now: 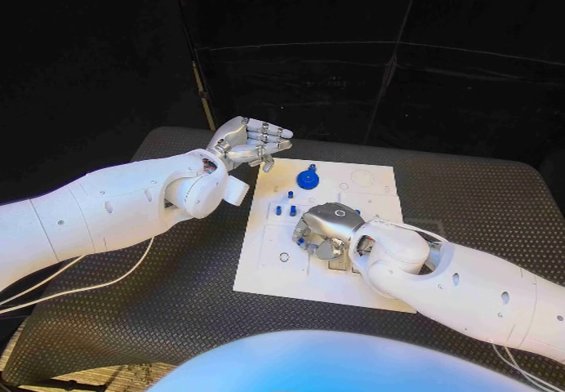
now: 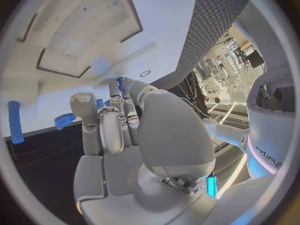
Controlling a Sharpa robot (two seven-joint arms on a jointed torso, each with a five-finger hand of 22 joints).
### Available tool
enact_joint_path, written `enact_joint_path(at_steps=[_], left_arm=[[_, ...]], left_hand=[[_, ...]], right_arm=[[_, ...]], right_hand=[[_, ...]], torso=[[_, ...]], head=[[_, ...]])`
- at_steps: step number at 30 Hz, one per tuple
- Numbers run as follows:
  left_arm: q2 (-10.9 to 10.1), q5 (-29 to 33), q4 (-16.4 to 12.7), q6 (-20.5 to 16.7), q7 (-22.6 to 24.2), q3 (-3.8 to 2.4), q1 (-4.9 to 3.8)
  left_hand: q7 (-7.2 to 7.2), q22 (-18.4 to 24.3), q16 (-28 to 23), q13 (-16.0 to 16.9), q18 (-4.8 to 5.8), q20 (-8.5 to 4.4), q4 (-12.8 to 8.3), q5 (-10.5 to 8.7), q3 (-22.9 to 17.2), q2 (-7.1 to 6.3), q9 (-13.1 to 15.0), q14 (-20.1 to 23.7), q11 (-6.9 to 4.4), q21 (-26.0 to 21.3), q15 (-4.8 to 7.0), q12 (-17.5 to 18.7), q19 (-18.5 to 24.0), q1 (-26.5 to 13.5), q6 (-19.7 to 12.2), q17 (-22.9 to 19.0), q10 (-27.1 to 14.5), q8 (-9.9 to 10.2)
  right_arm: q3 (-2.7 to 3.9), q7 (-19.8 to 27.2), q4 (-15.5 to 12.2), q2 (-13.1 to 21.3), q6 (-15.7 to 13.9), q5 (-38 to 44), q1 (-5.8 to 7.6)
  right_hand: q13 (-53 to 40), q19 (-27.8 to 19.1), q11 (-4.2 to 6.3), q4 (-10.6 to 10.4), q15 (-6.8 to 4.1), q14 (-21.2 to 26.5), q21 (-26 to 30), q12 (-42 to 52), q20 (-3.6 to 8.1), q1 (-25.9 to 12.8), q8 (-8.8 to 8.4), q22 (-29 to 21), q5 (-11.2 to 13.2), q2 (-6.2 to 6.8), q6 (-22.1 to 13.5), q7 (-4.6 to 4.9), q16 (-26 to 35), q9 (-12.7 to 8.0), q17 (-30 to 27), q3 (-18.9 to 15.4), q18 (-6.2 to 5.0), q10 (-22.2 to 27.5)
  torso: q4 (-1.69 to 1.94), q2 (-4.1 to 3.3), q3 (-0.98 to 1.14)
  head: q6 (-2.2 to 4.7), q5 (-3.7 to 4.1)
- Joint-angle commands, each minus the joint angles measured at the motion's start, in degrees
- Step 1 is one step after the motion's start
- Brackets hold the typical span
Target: Assemble the parts on the task board
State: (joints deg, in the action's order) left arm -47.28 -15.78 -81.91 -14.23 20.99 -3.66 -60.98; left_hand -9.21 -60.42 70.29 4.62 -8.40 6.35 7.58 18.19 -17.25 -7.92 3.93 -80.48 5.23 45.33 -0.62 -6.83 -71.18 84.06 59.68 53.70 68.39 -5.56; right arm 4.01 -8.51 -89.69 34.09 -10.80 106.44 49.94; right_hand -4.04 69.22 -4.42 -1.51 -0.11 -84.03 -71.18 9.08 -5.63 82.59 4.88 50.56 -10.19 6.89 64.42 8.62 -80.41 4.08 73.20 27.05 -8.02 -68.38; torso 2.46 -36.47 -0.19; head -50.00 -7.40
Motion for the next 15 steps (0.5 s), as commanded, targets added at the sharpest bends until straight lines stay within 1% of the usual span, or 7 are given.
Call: enact_joint_path(at_steps=[1,2,5,8,10,11,15], left_arm=[[0.09,0.25,-0.04,0.63,0.31,-0.08,-0.08],[0.09,0.25,-0.03,0.64,0.30,-0.08,-0.08],[0.11,0.25,0.01,0.62,0.24,-0.08,-0.08],[0.12,0.25,0.06,0.63,0.18,-0.08,-0.08],[0.12,0.25,0.08,0.65,0.15,-0.08,-0.08],[0.12,0.25,0.09,0.67,0.12,-0.08,-0.08],[0.11,0.25,0.11,0.73,0.03,-0.08,-0.08]], left_hand=[[-0.37,0.05,-0.34,0.04,-0.53,-0.03,0.01,-0.29,-0.19,0.12,-0.08,0.47,0.11,-0.18,0.11,0.29,0.42,-0.65,-0.11,-0.09,-0.23,0.17],[-0.37,0.05,-0.34,0.04,-0.53,-0.03,0.01,-0.29,-0.19,0.12,-0.08,0.47,0.11,-0.18,0.11,0.29,0.42,-0.65,-0.11,-0.09,-0.23,0.17],[-0.37,0.07,-0.36,0.04,-0.54,-0.03,0.00,-0.29,-0.19,0.11,-0.08,0.49,0.11,-0.22,0.10,0.29,0.44,-0.65,-0.11,-0.13,-0.23,0.18],[-0.37,0.09,-0.38,0.04,-0.54,-0.02,0.00,-0.29,-0.20,0.11,-0.08,0.50,0.11,-0.25,0.10,0.29,0.45,-0.65,-0.11,-0.18,-0.24,0.18],[-0.38,0.12,-0.38,0.04,-0.55,-0.02,-0.01,-0.30,-0.19,0.08,-0.09,0.51,0.13,-0.31,0.10,0.31,0.48,-0.67,-0.15,-0.18,-0.29,0.21],[-0.38,0.12,-0.38,0.04,-0.55,-0.02,-0.01,-0.30,-0.19,0.08,-0.09,0.51,0.13,-0.31,0.10,0.31,0.48,-0.67,-0.15,-0.18,-0.29,0.21],[-0.38,0.12,-0.38,0.04,-0.55,-0.02,-0.01,-0.30,-0.19,0.08,-0.09,0.51,0.13,-0.31,0.10,0.31,0.48,-0.67,-0.15,-0.18,-0.29,0.21]], right_arm=[[-0.10,-0.58,-0.06,0.17,0.95,0.47,-0.06],[-0.10,-0.55,-0.05,0.19,0.77,0.42,-0.06],[-0.10,-0.47,0.09,0.22,0.26,0.19,-0.05],[-0.10,-0.36,0.21,0.24,-0.36,-0.03,-0.05],[-0.10,-0.26,0.28,0.24,-0.74,-0.13,-0.05],[-0.10,-0.20,0.32,0.24,-0.98,-0.21,-0.05],[-0.10,0.14,0.42,0.26,-1.96,-0.51,-0.05]], right_hand=[[0.01,-0.42,-0.10,0.15,-0.06,-2.90,0.16,-0.61,-0.24,-1.07,-0.01,-0.37,0.24,0.02,0.06,-0.05,0.03,-0.08,-0.10,-0.32,0.43,0.06],[0.13,-0.69,-0.25,0.12,0.06,-2.86,0.41,-0.94,-0.28,-1.30,-0.26,-0.82,0.26,0.10,-0.37,0.10,0.09,-0.17,-0.20,-0.30,0.37,0.64],[0.46,-1.52,-1.14,0.02,0.73,-2.64,1.23,-2.48,-0.74,-2.21,-1.13,-2.16,0.41,0.67,-2.13,0.85,0.49,-0.38,-0.85,-0.18,0.21,3.32],[0.43,-1.91,-1.63,-0.06,1.16,-2.52,1.68,-3.04,-1.14,-2.95,-1.36,-2.84,0.36,1.24,-3.41,1.37,0.70,-0.42,-1.22,-0.38,0.09,4.45],[0.48,-2.50,-2.12,-0.04,1.57,-2.37,2.32,-3.72,-1.49,-3.32,-1.44,-3.88,0.42,1.61,-4.87,1.82,1.01,-0.48,-1.75,-0.53,-0.08,6.04],[0.48,-3.29,-2.49,0.08,1.86,-2.18,3.17,-4.29,-1.80,-3.49,-1.45,-5.27,0.52,1.87,-6.37,1.99,1.40,-0.51,-2.41,-0.71,-0.33,7.64],[0.40,-4.38,-2.74,0.47,2.07,-1.81,4.54,-4.48,-2.16,-3.57,-1.40,-7.34,0.68,2.05,-8.75,1.91,2.18,-0.44,-3.68,-1.39,-0.73,9.88]], torso=[[-0.01,-0.03,-0.02],[-0.01,-0.04,-0.02],[0.00,-0.03,-0.02],[0.04,-0.01,-0.01],[0.00,-0.02,-0.04],[-0.01,-0.02,-0.04],[0.02,-0.05,-0.02]], head=[[0.00,0.02],[0.00,0.02],[0.00,0.07],[0.00,0.07],[0.00,0.06],[0.00,0.06],[0.00,0.08]])
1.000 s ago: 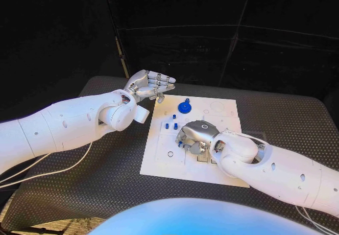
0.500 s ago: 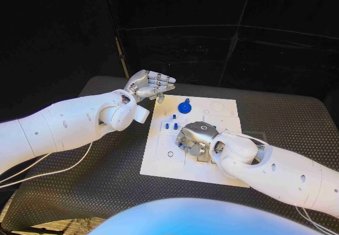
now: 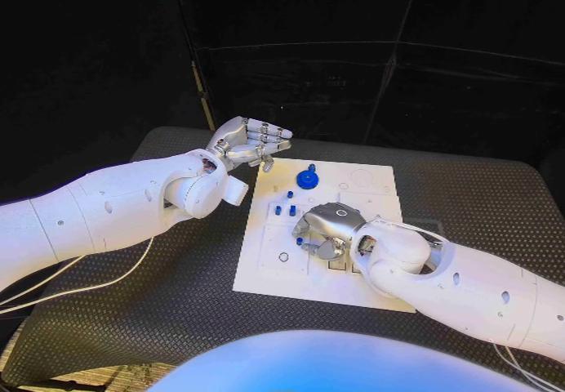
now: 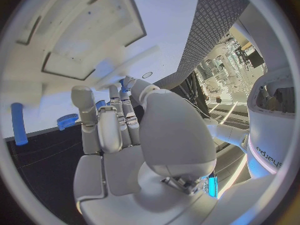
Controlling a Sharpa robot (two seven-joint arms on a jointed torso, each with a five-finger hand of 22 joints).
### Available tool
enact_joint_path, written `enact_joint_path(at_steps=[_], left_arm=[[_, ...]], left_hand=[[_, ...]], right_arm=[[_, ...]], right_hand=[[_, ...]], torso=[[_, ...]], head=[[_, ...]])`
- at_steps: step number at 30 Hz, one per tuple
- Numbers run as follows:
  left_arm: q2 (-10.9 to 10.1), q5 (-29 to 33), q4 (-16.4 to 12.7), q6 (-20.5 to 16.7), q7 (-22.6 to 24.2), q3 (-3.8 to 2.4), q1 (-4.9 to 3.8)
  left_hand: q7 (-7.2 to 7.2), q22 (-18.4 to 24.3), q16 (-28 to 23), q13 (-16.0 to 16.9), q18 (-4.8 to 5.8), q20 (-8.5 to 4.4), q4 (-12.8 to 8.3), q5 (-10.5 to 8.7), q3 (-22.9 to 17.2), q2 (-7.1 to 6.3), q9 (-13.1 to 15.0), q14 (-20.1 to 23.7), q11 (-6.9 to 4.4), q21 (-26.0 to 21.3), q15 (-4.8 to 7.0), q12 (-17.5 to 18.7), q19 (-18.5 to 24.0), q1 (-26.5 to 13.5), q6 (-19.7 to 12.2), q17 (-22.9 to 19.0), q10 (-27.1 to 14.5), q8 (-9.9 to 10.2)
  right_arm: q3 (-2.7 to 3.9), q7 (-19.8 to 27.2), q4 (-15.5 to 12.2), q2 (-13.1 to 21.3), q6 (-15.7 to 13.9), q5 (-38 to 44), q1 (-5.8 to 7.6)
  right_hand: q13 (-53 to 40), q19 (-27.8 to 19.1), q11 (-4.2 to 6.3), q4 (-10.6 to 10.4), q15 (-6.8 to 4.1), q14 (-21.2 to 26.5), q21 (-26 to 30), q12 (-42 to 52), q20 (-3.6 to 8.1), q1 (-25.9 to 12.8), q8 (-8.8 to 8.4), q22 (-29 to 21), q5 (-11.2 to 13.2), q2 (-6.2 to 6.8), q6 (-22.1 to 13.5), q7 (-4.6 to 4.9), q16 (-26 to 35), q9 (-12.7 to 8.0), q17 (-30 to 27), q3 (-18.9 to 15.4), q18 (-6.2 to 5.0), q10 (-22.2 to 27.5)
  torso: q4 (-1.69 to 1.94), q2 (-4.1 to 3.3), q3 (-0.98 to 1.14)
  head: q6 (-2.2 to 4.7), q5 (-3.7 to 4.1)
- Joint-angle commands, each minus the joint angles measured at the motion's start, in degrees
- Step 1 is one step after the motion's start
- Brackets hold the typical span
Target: Assemble the parts on the task board
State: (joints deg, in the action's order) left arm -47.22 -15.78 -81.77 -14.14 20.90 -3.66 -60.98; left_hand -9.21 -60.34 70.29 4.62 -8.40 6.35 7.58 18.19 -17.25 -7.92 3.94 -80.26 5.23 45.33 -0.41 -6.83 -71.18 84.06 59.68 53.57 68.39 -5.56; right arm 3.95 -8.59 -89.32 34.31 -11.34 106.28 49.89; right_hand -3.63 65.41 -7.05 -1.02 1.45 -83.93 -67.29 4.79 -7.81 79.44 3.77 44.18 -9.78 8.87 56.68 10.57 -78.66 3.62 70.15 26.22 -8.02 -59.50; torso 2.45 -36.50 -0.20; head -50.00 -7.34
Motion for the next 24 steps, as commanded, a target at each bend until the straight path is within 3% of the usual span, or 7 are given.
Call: enact_joint_path(at_steps=[1,9,12,16,20,24], left_arm=[[0.05,0.25,-0.01,0.65,0.11,-0.08,-0.08],[-0.03,0.25,0.10,0.78,0.00,-0.08,-0.08],[-0.12,0.25,0.12,0.86,-0.02,-0.08,-0.08],[-0.34,0.25,0.21,0.86,-0.06,-0.08,-0.08],[-0.36,0.25,0.36,0.88,-0.06,-0.07,-0.08],[-0.23,0.26,0.47,1.03,-0.06,-0.07,-0.08]], left_hand=[[-0.39,0.08,-0.40,0.03,-0.56,-0.01,-0.01,-0.30,-0.18,0.06,-0.10,0.32,0.14,-0.37,-0.13,0.33,0.51,-0.70,-0.18,-0.09,-0.33,0.24],[-0.39,0.09,-0.41,0.03,-0.57,-0.01,-0.01,-0.31,-0.17,0.05,-0.10,0.33,0.15,-0.40,-0.13,0.33,0.52,-0.71,-0.20,-0.11,-0.35,0.25],[-0.39,0.09,-0.41,0.03,-0.57,-0.01,-0.01,-0.31,-0.17,0.05,-0.10,0.33,0.15,-0.40,-0.13,0.33,0.52,-0.71,-0.20,-0.11,-0.35,0.25],[-0.39,0.11,-0.42,0.03,-0.57,0.00,-0.01,-0.31,-0.16,0.04,-0.10,0.34,0.16,-0.43,-0.14,0.34,0.54,-0.74,-0.21,-0.13,-0.37,0.26],[-0.41,0.11,-0.45,0.03,-0.57,0.02,0.02,-0.32,-0.13,0.02,-0.11,0.38,0.18,-0.45,-0.16,0.36,0.55,-0.84,-0.24,-0.21,-0.43,0.29],[-0.43,0.19,-0.50,0.03,-0.59,0.05,0.11,-0.35,-0.05,-0.01,-0.11,0.44,0.21,-0.61,-0.19,0.37,0.62,-1.03,-0.26,-0.33,-0.47,0.33]], right_arm=[[-0.04,0.30,0.05,0.05,-1.63,-0.43,0.00],[-0.03,1.43,-1.24,1.12,-5.32,-1.04,-0.01],[-0.01,1.58,-3.42,3.26,-6.82,-1.45,-0.01],[0.15,0.37,-6.57,7.03,-7.21,-4.63,0.19],[2.14,-2.88,-8.08,10.38,-4.67,-10.51,2.01],[3.81,-3.95,-8.59,12.70,-2.85,-12.39,3.75]], right_hand=[[-0.02,-0.63,-0.10,0.02,0.51,-1.88,0.76,-0.16,0.00,-0.42,-0.29,-1.10,0.28,0.07,-1.17,-0.08,0.50,0.03,-0.73,-0.65,-0.75,1.16],[-0.08,-0.64,-0.06,0.02,0.50,-1.78,0.90,0.07,-0.03,-0.53,-0.16,-1.23,0.19,-0.02,-1.28,-0.15,0.75,0.11,-1.15,-0.91,-0.76,1.37],[-0.12,-0.64,-0.03,0.01,0.49,-1.75,0.96,0.24,-0.02,-0.57,-0.10,-1.33,0.11,-0.06,-1.23,-0.17,0.85,0.14,-1.32,-1.00,-0.78,1.30],[-0.19,-0.56,0.05,-0.07,0.41,-1.70,1.12,0.85,0.02,-0.96,-0.01,-1.49,0.06,0.16,-1.12,-0.24,1.01,0.21,-1.58,-1.65,-0.81,1.13],[-0.19,-1.14,0.23,-0.69,0.33,-1.51,2.35,1.77,0.08,-2.40,-0.17,-3.19,0.05,0.83,-2.74,-0.49,1.59,0.15,-2.56,-4.92,-1.02,2.82],[-0.28,-1.11,0.43,-0.86,0.17,-1.48,2.83,2.78,0.22,-2.51,-0.12,-3.66,0.01,0.99,-3.60,-1.00,1.73,0.19,-2.84,-7.68,-1.05,3.71]], torso=[[0.02,0.00,-0.01],[0.02,0.00,0.05],[0.04,0.03,0.06],[-0.25,0.08,-0.02],[-0.62,0.15,-0.05],[-0.45,0.19,-0.09]], head=[[0.00,0.03],[0.00,0.12],[0.00,0.32],[0.00,0.66],[0.00,1.32],[0.00,1.84]])
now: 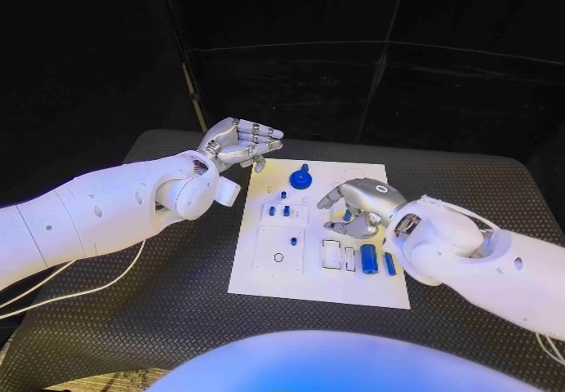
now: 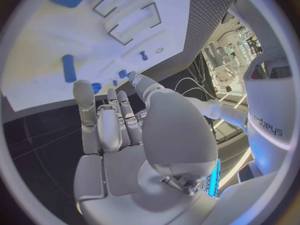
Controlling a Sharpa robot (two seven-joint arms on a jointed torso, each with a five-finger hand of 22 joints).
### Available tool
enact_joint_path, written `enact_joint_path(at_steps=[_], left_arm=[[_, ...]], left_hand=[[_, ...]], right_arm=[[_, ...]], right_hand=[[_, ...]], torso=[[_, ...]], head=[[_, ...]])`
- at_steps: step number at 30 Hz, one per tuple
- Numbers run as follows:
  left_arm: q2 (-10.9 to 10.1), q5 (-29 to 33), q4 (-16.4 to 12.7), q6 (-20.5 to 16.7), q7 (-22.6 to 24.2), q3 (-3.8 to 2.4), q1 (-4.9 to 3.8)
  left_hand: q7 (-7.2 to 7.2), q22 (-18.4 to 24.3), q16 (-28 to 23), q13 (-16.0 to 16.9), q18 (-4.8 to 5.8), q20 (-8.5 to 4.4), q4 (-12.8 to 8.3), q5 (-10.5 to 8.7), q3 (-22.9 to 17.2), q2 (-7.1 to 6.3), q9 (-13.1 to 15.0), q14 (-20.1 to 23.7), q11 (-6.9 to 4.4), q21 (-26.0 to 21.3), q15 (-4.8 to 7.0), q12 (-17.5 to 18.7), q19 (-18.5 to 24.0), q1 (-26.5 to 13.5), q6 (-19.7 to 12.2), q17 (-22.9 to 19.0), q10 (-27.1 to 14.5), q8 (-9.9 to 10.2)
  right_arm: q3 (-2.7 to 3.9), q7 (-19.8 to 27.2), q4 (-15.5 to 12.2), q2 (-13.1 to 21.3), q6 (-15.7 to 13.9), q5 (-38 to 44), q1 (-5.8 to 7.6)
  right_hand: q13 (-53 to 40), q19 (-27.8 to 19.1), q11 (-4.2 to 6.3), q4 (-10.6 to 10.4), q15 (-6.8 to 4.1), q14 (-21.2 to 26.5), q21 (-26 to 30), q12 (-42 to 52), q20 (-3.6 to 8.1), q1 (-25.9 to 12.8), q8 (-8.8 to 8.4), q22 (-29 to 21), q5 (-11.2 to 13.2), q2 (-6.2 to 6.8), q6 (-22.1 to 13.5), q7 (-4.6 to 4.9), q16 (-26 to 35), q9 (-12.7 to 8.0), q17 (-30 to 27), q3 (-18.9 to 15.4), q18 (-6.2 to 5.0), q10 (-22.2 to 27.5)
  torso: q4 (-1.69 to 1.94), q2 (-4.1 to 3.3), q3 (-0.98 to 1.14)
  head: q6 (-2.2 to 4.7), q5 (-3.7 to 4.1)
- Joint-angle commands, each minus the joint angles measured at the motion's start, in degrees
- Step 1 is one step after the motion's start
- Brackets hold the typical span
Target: Assemble the parts on the task board
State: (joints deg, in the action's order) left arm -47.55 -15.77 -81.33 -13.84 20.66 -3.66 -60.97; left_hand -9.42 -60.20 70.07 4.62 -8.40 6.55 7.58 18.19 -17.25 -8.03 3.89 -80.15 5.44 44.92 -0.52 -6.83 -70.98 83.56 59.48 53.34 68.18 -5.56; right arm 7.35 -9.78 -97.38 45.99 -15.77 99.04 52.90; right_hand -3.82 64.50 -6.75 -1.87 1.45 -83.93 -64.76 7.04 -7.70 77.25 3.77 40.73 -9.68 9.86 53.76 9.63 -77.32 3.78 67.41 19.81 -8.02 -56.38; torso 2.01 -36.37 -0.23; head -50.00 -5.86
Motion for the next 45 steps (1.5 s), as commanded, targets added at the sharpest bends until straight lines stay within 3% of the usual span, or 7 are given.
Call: enact_joint_path(at_steps=[1,12,18,24,26,32,45], left_arm=[[0.12,0.24,0.04,0.75,0.18,-0.07,-0.08],[0.17,0.24,0.09,0.86,0.27,-0.07,-0.08],[0.23,0.24,0.16,0.89,0.29,-0.07,-0.08],[0.32,0.24,0.16,0.98,0.31,-0.07,-0.08],[0.32,0.24,0.19,0.98,0.31,-0.07,-0.08],[0.32,0.24,0.26,1.02,0.28,-0.07,-0.08],[0.40,0.24,0.31,1.24,0.13,-0.07,-0.08]], left_hand=[[-0.23,0.09,-0.29,0.04,-0.60,-0.13,0.14,-0.35,-0.01,0.08,-0.06,0.35,0.01,-0.28,-0.08,0.37,0.45,-0.62,-0.06,-0.13,-0.28,0.34],[-0.23,0.09,-0.29,0.04,-0.60,-0.13,0.14,-0.35,-0.01,0.08,-0.06,0.35,0.01,-0.28,-0.08,0.37,0.45,-0.62,-0.06,-0.13,-0.28,0.34],[-0.21,0.16,-0.28,0.04,-0.62,-0.12,0.16,-0.35,0.01,0.07,-0.05,0.37,0.01,-0.39,-0.10,0.37,0.50,-0.67,-0.06,-0.12,-0.30,0.35],[-0.21,0.16,-0.28,0.04,-0.62,-0.12,0.16,-0.35,0.01,0.07,-0.05,0.37,0.01,-0.39,-0.10,0.37,0.50,-0.67,-0.06,-0.12,-0.30,0.35],[-0.21,0.16,-0.28,0.04,-0.62,-0.12,0.16,-0.35,0.01,0.07,-0.05,0.37,0.01,-0.39,-0.10,0.37,0.50,-0.67,-0.06,-0.12,-0.30,0.35],[-0.21,0.16,-0.28,0.04,-0.62,-0.12,0.16,-0.35,0.01,0.07,-0.05,0.37,0.01,-0.39,-0.10,0.37,0.50,-0.67,-0.06,-0.12,-0.30,0.35],[-0.13,0.19,-0.24,0.08,-0.65,-0.10,-0.06,-0.27,-0.19,0.28,-0.03,0.42,-0.07,-0.51,-0.06,0.33,0.55,-0.40,0.01,-0.12,-0.32,0.35]], right_arm=[[0.59,-2.88,-0.54,1.44,2.01,-5.34,1.02],[1.30,-3.43,1.66,3.65,9.45,-3.08,2.25],[1.33,-3.56,3.24,2.72,10.79,-0.58,2.32],[1.33,-3.34,4.88,1.18,11.27,0.03,2.33],[1.32,-3.16,5.37,0.69,11.92,-0.42,2.33],[1.27,-2.54,6.36,-0.32,14.29,-1.08,2.31],[1.16,-2.04,8.15,-1.79,15.13,-0.53,2.26]], right_hand=[[-0.09,-0.14,0.15,-0.07,0.15,-1.50,0.38,0.81,0.14,-0.24,-0.10,-0.27,-0.20,-0.06,-0.79,-0.14,0.38,0.05,-0.11,-2.00,-1.06,0.80],[-0.06,0.25,-0.10,-2.05,0.36,-1.58,1.72,3.68,-0.01,2.16,-0.02,-1.75,-0.80,-1.53,-1.40,-0.86,0.54,0.14,-0.58,-11.42,-1.13,4.40],[-0.07,0.29,-0.11,-2.65,0.31,-1.53,2.00,4.61,0.01,3.26,0.00,-2.07,-0.75,-2.28,-1.38,-1.04,0.72,0.15,-0.91,-12.87,-1.17,4.69],[-0.15,0.58,0.14,-2.69,0.12,-1.38,2.01,5.87,0.15,4.65,0.21,-2.05,-0.60,-4.06,-0.83,-0.79,1.24,0.23,-1.77,-12.66,-1.17,3.99],[-0.20,0.91,0.43,-2.52,-0.11,-1.34,1.81,6.70,0.33,5.36,0.46,-1.73,-0.37,-4.99,-0.01,-0.62,1.43,0.32,-2.02,-12.15,-1.13,2.74],[-0.06,2.27,1.57,-2.63,-1.13,-1.86,0.59,8.44,1.17,6.55,1.49,0.02,-0.02,-6.83,4.06,-0.81,0.70,0.57,-0.97,-9.40,-0.84,-4.73],[0.17,2.81,2.33,-2.96,-1.75,-2.12,-0.19,5.15,1.94,6.55,1.21,0.95,-0.12,-5.62,6.99,-1.18,0.15,0.27,-0.34,-4.99,-0.63,-9.61]], torso=[[0.01,0.08,-0.06],[-0.06,-0.02,-0.05],[-0.04,0.01,-0.02],[0.13,0.03,-0.03],[0.03,0.01,0.01],[-0.10,-0.06,0.01],[-0.03,-0.03,0.05]], head=[[0.00,0.45],[0.00,1.05],[0.00,1.26],[0.00,1.27],[0.00,1.07],[0.00,1.09],[0.00,1.18]])
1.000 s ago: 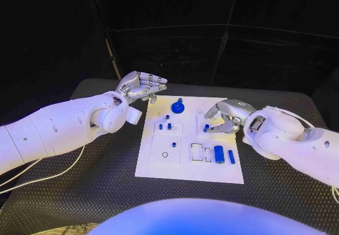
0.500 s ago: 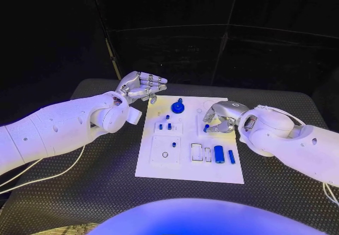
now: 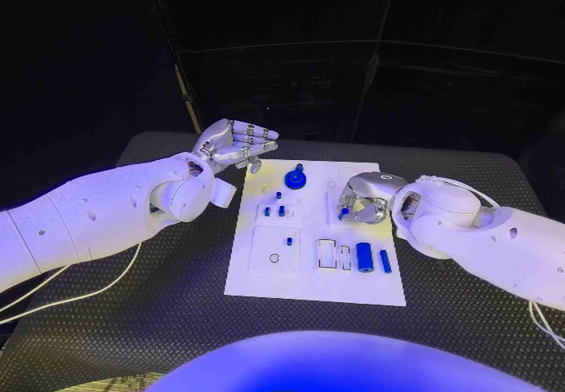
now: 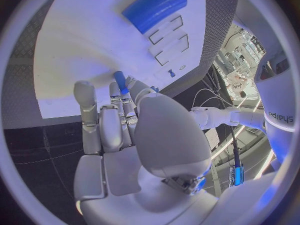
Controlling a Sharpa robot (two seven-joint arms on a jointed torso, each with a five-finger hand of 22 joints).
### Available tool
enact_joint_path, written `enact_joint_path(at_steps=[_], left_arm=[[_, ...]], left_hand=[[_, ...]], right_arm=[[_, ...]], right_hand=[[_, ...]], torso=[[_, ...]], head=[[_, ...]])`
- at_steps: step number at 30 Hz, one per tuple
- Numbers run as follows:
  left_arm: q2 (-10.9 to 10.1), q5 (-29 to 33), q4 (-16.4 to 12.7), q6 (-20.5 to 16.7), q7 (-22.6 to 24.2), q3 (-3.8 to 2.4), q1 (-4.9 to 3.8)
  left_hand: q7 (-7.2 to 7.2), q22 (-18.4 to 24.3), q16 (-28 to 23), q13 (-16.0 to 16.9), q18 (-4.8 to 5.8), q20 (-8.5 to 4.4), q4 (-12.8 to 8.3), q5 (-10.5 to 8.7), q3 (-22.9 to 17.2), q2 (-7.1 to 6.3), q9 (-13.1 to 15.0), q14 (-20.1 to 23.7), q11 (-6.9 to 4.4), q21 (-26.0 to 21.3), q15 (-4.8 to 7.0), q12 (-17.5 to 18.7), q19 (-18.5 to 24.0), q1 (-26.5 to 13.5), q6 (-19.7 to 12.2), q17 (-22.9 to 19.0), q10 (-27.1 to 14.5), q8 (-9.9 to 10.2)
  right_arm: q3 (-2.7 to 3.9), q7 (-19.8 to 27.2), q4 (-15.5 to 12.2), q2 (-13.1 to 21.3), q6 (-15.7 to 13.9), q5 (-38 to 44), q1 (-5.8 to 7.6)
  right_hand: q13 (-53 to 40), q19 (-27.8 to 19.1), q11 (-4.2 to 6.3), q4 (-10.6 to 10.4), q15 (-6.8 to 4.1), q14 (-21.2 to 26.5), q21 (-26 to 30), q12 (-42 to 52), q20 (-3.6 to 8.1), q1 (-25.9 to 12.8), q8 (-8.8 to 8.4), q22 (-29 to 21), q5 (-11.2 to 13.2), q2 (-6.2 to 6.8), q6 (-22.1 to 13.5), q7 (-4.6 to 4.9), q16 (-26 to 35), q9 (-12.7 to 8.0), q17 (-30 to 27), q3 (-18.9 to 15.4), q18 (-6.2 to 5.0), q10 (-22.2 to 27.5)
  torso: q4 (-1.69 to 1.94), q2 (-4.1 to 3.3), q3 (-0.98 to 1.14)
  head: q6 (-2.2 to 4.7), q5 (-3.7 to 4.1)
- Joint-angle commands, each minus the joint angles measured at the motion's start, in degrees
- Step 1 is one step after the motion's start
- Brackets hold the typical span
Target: Assemble the parts on the task board
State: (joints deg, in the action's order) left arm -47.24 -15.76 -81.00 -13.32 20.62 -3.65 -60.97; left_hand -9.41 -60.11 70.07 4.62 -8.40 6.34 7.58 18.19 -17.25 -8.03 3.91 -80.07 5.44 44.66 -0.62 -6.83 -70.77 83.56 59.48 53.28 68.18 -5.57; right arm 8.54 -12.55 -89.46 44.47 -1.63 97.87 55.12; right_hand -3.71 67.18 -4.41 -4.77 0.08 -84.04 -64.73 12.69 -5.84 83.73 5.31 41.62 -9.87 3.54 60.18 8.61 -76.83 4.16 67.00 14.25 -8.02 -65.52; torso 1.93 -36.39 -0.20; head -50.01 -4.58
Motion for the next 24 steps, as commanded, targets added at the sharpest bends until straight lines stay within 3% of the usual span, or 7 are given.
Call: enact_joint_path(at_steps=[1,6,14,19,24], left_arm=[[0.10,0.23,-0.01,0.73,0.16,-0.07,-0.08],[0.13,0.23,0.02,0.78,0.13,-0.07,-0.08],[0.18,0.23,0.02,0.79,0.07,-0.07,-0.08],[0.10,0.23,0.04,0.75,0.04,-0.07,-0.08],[0.14,0.23,0.18,0.70,0.01,-0.07,-0.07]], left_hand=[[-0.13,0.09,-0.24,0.08,-0.65,0.11,-0.06,-0.27,-0.19,0.28,-0.04,0.34,-0.07,-0.25,0.03,0.33,0.34,-0.40,0.01,-0.05,-0.32,0.36],[-0.13,0.09,-0.24,0.08,-0.65,0.11,-0.06,-0.27,-0.19,0.28,-0.04,0.34,-0.07,-0.25,0.03,0.33,0.34,-0.40,0.01,-0.05,-0.32,0.36],[-0.13,0.09,-0.24,0.08,-0.65,0.11,-0.06,-0.27,-0.19,0.28,-0.04,0.34,-0.07,-0.25,0.03,0.33,0.34,-0.40,0.01,-0.05,-0.32,0.36],[-0.16,0.09,-0.23,0.08,-0.66,0.11,-0.11,-0.28,-0.22,0.29,-0.04,0.36,-0.06,-0.27,0.04,0.33,0.35,-0.36,0.00,-0.08,-0.35,0.38],[-0.39,0.12,-0.22,0.08,-0.66,0.13,-0.14,-0.30,-0.17,0.19,-0.08,0.39,0.07,-0.35,-0.02,0.37,0.37,-0.45,-0.20,-0.12,-0.49,0.51]], right_arm=[[-0.05,0.77,0.39,-0.41,0.79,0.77,0.04],[-0.10,0.95,1.02,-0.94,-0.87,1.18,0.01],[-0.13,1.57,0.96,-1.19,-6.07,2.20,-0.02],[-0.13,2.83,-1.46,0.35,-10.99,1.41,-0.03],[-0.07,3.67,-5.25,2.63,-13.85,-0.73,0.00]], right_hand=[[0.05,0.13,-0.01,-0.06,-0.38,-2.01,-0.21,-0.50,0.09,0.07,-0.33,0.06,0.07,0.70,0.58,-0.16,-0.34,-0.11,0.07,0.59,-0.63,-0.48],[-0.01,0.29,0.19,-0.20,-0.54,-2.05,-0.46,-1.39,0.20,-0.13,-0.35,0.41,-0.10,0.82,1.43,-0.38,-0.49,-0.10,0.25,1.91,-0.58,-1.55],[-0.18,1.03,0.46,0.44,-0.79,-2.30,-1.47,-2.25,0.43,0.55,-0.16,1.92,-0.16,0.50,2.84,-0.51,-1.16,0.00,1.14,4.52,-0.36,-3.29],[-0.37,1.61,0.76,1.28,-1.01,-2.40,-2.34,-2.35,0.65,1.04,0.31,3.25,0.28,0.46,4.07,-0.66,-1.50,0.14,1.55,6.11,-0.15,-4.76],[-0.42,1.99,0.89,1.94,-1.14,-2.48,-2.97,-2.67,0.80,1.18,0.48,4.18,-0.10,0.57,4.65,-0.77,-1.76,0.17,1.88,7.16,0.00,-5.46]], torso=[[0.03,0.01,0.01],[0.01,0.02,-0.02],[0.06,0.02,-0.01],[-0.05,0.02,0.09],[-0.09,0.14,0.00]], head=[[0.01,-0.11],[0.01,-0.06],[0.01,-0.06],[0.01,-0.31],[0.01,-0.23]])
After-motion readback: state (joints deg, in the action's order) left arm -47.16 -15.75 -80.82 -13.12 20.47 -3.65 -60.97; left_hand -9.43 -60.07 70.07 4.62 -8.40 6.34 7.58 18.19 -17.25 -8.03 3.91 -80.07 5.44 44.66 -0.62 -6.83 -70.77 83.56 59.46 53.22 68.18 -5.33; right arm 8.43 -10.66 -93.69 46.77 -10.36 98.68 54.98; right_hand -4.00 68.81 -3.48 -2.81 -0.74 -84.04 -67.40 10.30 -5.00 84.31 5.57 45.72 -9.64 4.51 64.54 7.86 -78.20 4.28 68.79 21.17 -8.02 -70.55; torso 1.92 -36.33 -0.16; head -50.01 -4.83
